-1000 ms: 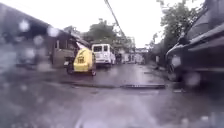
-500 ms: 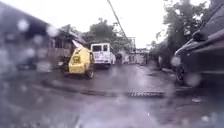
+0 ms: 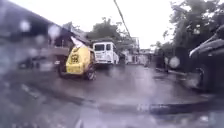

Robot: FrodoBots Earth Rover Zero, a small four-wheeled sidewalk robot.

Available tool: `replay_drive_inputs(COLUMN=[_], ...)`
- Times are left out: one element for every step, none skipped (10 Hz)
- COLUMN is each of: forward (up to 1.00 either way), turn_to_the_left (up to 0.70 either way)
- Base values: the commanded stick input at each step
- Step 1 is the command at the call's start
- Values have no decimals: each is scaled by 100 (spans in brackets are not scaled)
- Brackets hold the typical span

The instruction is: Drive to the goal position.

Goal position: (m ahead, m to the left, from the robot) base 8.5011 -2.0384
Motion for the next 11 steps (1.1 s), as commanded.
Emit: replay_drive_inputs(forward=[100,100,100,100,100,100,100,100,100,100,100], turn_to_the_left=[-27,-27,-27,-27,-24,-1,0,0,0,0,0])
